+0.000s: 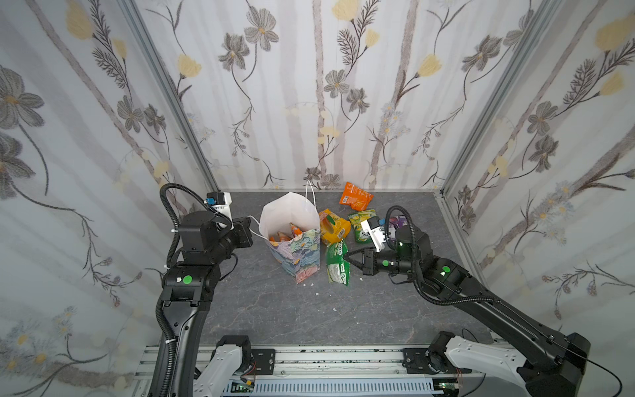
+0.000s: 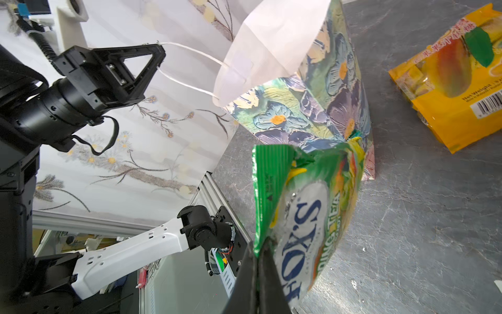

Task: Place the snacks into the paper bag
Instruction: Pick up the snack from the bottom-center of the table, then place the snack in the paper bag.

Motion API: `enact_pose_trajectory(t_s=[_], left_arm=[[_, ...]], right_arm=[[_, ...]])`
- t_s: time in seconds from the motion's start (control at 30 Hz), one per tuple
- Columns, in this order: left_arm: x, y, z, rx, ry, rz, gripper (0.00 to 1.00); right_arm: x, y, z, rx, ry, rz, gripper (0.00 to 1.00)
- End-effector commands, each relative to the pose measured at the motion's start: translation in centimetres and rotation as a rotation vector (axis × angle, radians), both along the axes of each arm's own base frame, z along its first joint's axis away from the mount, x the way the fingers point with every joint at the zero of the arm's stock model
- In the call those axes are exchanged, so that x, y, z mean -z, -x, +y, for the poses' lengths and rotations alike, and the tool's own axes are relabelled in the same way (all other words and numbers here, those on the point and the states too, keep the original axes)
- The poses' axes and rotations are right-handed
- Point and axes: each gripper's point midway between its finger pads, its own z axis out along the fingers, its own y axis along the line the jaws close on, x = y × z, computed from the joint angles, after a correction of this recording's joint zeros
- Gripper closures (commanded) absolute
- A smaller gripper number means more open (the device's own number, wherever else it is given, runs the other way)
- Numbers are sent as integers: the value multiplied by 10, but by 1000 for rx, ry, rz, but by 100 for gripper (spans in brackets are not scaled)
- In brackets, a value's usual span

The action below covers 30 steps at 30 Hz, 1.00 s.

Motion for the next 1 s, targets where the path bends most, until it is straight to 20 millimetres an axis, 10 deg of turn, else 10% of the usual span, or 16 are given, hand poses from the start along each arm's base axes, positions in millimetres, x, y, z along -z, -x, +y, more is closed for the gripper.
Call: enact_pose_trajectory(t_s=[0.0,0.23,0.97], left_arm=[[-7,-3,1,0,-7,-33,100],[-11,-5,-1,9,-3,-40,100],[-1,1,1,-5,-5,-32,100]], right_arm=[[-23,4,10,-88,-11,-72,100],[-81,-8,30,-168,-15,-211,100],[-179,-43,85,-284,-157,-438,100]])
